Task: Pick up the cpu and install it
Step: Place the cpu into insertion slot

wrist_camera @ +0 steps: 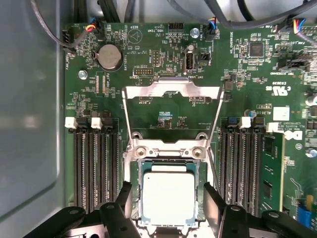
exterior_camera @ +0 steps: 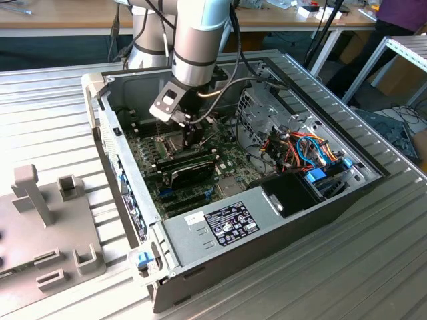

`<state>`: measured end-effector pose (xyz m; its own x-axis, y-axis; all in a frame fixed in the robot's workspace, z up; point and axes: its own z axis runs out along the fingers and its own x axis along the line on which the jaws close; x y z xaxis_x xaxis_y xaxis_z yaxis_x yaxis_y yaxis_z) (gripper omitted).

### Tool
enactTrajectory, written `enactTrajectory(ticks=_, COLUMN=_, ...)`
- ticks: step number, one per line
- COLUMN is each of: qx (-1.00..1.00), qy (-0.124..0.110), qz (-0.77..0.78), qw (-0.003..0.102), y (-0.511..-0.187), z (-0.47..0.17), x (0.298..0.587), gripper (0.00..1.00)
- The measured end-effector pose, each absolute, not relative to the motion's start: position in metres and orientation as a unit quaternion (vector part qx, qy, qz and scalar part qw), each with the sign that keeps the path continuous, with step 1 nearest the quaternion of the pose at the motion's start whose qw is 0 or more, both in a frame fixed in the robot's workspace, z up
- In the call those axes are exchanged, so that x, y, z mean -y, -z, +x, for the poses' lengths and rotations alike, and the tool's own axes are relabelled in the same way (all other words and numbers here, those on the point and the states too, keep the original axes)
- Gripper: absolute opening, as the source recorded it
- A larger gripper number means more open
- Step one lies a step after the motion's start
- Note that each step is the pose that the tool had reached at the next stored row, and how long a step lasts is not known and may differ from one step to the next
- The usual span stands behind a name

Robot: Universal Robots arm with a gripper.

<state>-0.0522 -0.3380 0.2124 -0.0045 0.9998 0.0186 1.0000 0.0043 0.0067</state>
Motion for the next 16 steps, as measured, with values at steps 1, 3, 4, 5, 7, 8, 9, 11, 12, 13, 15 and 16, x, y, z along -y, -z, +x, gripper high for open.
enactTrajectory(ticks=1, qx=0.709, qy=0.009, qz=-0.706, qw=0.004, y=-0.2147, z=-0.0522, x=0.3379, gripper=0.68)
enactTrajectory(ticks=3, qx=0.709, qy=0.009, qz=-0.706, qw=0.004, y=-0.2188, z=-0.0522, x=0.3377, gripper=0.68)
enactTrajectory(ticks=4, qx=0.709, qy=0.009, qz=-0.706, qw=0.004, y=-0.2195, z=-0.0522, x=0.3376, gripper=0.68)
enactTrajectory(ticks=5, qx=0.709, qy=0.009, qz=-0.705, qw=0.004, y=-0.2195, z=-0.0521, x=0.3376, gripper=0.68)
enactTrajectory(ticks=7, qx=0.709, qy=0.009, qz=-0.706, qw=0.004, y=-0.2195, z=-0.0521, x=0.3376, gripper=0.68)
enactTrajectory(ticks=8, qx=0.709, qy=0.009, qz=-0.706, qw=0.004, y=-0.2195, z=-0.0522, x=0.3376, gripper=0.68)
enactTrajectory(ticks=9, qx=0.709, qy=0.009, qz=-0.706, qw=0.004, y=-0.2196, z=-0.0522, x=0.3376, gripper=0.68)
enactTrajectory(ticks=11, qx=0.709, qy=0.008, qz=-0.706, qw=0.004, y=-0.2196, z=-0.0522, x=0.3376, gripper=0.68)
enactTrajectory(ticks=12, qx=0.709, qy=0.008, qz=-0.706, qw=0.004, y=-0.2196, z=-0.0522, x=0.3376, gripper=0.68)
enactTrajectory(ticks=13, qx=0.709, qy=0.008, qz=-0.706, qw=0.004, y=-0.2196, z=-0.0522, x=0.3376, gripper=0.68)
enactTrajectory(ticks=15, qx=0.709, qy=0.008, qz=-0.706, qw=0.004, y=-0.2196, z=-0.0522, x=0.3376, gripper=0.60)
enactTrajectory(ticks=16, qx=0.709, qy=0.008, qz=-0.706, qw=0.004, y=-0.2196, z=-0.0522, x=0.3376, gripper=0.53)
